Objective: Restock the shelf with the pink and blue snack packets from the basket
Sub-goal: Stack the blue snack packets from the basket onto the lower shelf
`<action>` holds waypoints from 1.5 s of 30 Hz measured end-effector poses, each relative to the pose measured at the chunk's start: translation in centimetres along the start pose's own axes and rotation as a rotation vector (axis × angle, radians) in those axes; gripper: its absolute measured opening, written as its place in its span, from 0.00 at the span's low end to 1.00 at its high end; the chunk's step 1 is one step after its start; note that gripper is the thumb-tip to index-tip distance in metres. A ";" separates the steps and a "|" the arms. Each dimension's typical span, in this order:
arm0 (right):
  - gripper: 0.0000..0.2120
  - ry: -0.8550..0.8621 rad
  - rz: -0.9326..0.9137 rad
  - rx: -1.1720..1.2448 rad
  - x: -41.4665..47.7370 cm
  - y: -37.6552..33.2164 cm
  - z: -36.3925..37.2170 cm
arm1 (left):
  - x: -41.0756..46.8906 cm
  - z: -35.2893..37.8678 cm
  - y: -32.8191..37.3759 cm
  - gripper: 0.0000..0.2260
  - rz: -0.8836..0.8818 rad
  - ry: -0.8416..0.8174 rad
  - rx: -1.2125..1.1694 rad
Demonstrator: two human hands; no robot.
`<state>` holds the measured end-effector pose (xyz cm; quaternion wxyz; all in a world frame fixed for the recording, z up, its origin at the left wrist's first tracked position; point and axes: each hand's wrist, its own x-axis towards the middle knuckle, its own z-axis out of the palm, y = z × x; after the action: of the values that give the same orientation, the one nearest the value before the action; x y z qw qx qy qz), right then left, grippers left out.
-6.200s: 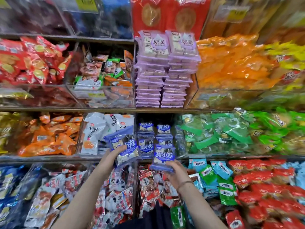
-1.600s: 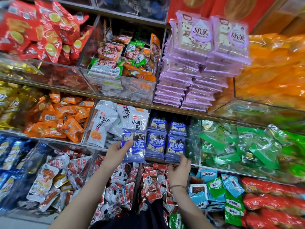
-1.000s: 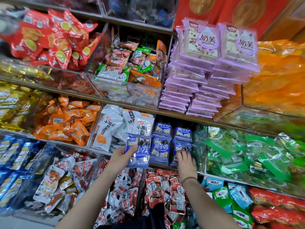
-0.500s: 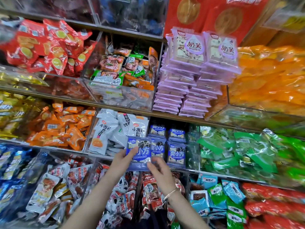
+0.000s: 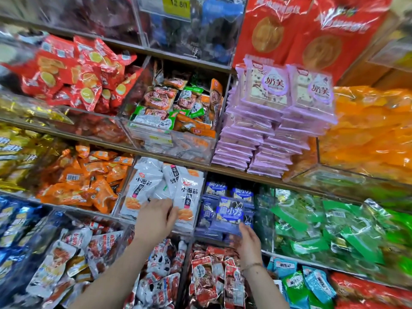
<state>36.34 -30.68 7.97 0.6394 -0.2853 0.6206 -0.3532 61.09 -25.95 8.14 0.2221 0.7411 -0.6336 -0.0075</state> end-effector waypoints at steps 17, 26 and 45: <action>0.23 0.142 -0.364 -1.072 11.0 -1.4 5.3 | 0.1 0.6 -0.3 0.10 -0.023 -0.006 0.049; 0.16 0.270 -0.310 -1.186 12.0 -2.3 8.1 | 0.0 0.8 -0.4 0.10 -0.028 0.007 0.045; 0.07 -0.152 -0.175 -0.724 -5.4 2.6 -5.4 | -5.4 -2.3 3.7 0.13 -0.185 0.106 -0.140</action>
<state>31.30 -24.41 8.68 0.5088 -0.5700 0.6292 -0.1421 57.24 -20.47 10.03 0.3048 0.7785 -0.5476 -0.0328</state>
